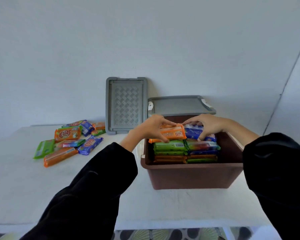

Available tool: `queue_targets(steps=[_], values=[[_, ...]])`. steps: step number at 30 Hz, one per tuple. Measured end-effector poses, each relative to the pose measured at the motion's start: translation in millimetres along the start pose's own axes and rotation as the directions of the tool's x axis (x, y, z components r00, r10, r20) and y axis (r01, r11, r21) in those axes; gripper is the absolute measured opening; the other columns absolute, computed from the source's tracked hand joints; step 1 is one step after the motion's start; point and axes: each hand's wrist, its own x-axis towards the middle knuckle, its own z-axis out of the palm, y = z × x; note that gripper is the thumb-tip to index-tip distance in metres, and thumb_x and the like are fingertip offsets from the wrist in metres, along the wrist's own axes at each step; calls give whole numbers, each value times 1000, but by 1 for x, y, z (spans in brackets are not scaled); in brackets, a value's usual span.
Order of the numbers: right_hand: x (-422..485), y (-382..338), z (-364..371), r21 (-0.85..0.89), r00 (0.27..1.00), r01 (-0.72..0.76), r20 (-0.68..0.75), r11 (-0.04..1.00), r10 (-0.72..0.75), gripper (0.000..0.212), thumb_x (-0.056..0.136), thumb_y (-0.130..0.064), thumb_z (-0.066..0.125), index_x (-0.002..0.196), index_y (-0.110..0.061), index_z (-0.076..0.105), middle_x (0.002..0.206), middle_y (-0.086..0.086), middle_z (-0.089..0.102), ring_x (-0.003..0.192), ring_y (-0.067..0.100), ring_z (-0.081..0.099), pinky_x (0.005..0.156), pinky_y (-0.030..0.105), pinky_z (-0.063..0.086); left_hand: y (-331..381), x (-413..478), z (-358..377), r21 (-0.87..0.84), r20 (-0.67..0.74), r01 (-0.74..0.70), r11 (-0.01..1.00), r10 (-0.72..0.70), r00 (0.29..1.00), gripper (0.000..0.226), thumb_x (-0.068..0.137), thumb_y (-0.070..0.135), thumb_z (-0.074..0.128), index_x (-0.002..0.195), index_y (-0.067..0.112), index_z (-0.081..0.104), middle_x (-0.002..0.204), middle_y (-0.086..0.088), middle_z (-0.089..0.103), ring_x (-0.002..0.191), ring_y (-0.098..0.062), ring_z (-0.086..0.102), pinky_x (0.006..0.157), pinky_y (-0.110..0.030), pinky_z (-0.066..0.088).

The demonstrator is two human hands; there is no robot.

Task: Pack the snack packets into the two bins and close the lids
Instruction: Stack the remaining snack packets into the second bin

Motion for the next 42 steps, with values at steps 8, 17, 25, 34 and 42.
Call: queue_targets(steps=[8, 17, 25, 34, 42], values=[[-1, 31, 31, -60, 997, 17, -68, 998, -21, 75, 69, -13, 77, 134, -28, 43, 127, -2, 48, 110, 13, 44, 90, 30, 45, -1, 21, 39, 27, 77, 41, 999, -43, 996, 66, 76, 28, 73, 136, 23, 46, 122, -9, 54, 113, -21, 47, 93, -27, 34], [5, 39, 43, -150, 988, 24, -149, 988, -46, 69, 74, -18, 75, 135, -31, 45, 123, 4, 31, 118, 18, 28, 103, 32, 34, -5, 19, 45, 179, 6, -15, 984, 14, 1000, 67, 70, 43, 76, 130, 27, 50, 131, -4, 34, 122, -18, 31, 95, -32, 39], [6, 37, 35, -138, 995, 33, -87, 990, -46, 69, 72, -17, 77, 134, -25, 47, 113, -1, 40, 108, 17, 44, 84, 23, 37, -8, 23, 44, 150, 33, 12, 989, -17, 999, 65, 70, 39, 77, 128, 27, 51, 124, -4, 45, 116, -19, 42, 85, -30, 39], [4, 39, 38, -114, 994, 15, -108, 993, -28, 65, 74, -19, 76, 133, -21, 49, 125, 6, 44, 116, 21, 43, 86, 23, 35, -5, 20, 47, 181, 15, -13, 983, 10, 1000, 62, 75, 37, 72, 131, 24, 49, 123, -4, 48, 115, -17, 44, 84, -27, 40], [3, 17, 22, 52, 983, 46, -181, 998, -36, 49, 81, -27, 69, 127, -17, 55, 119, 9, 61, 107, 21, 57, 82, 24, 41, -8, 8, 34, -64, -149, 10, 998, -19, 989, 49, 75, 39, 72, 117, 16, 62, 113, -6, 57, 99, -16, 56, 87, -33, 50]])
